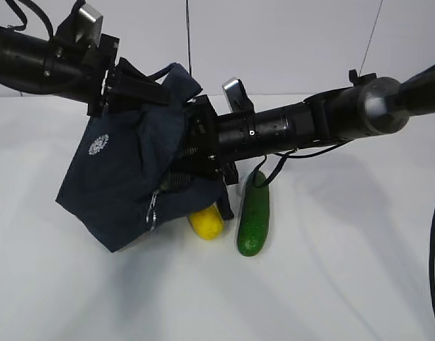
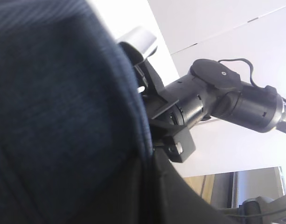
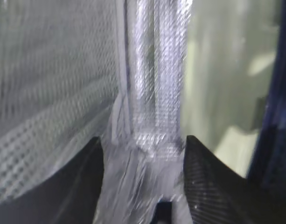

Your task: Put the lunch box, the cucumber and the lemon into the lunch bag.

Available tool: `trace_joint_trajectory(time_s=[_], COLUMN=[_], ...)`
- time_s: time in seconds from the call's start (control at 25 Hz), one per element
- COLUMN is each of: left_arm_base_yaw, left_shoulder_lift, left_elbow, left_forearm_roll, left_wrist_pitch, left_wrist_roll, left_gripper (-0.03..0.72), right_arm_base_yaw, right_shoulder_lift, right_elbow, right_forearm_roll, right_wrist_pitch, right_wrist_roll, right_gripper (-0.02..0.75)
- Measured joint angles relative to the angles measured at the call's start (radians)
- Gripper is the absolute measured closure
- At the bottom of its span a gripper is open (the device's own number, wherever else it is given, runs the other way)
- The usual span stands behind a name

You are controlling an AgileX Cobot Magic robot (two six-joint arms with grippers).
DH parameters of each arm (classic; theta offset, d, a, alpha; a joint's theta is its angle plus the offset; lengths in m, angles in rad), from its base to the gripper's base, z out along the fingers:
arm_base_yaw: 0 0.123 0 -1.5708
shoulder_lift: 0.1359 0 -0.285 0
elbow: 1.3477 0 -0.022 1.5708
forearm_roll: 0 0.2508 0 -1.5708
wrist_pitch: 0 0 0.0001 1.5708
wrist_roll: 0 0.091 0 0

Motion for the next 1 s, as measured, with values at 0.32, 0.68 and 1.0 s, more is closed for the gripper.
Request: trace_joint_trajectory(time_s=[0.32,0.68,1.0], left_arm_base_yaw=[0.000,0.028,0.076], left_shoulder_lift=[0.000,0.000,0.000], left_elbow=[0.000,0.000,0.000], left_forearm_roll=[-0.011,-0.032,0.006], left_wrist_pitch=[0.000,-0.001,0.011], left_wrist_roll=[0.000,-0.011,-0.050], left_gripper=[0.692,0.693,0.693], right_arm_base_yaw=[0.000,-0.035,-0.042], right_shoulder_lift=[0.000,0.000,0.000], right_elbow=[-0.002,-0.002,-0.009], right_forearm_roll=[0.008,0.012,0.001], right_wrist_pitch=[0.027,0.108,0.114], right_wrist_roll=[0.000,-0.007,-0.029], right_gripper=[0.324,0.324,0.324])
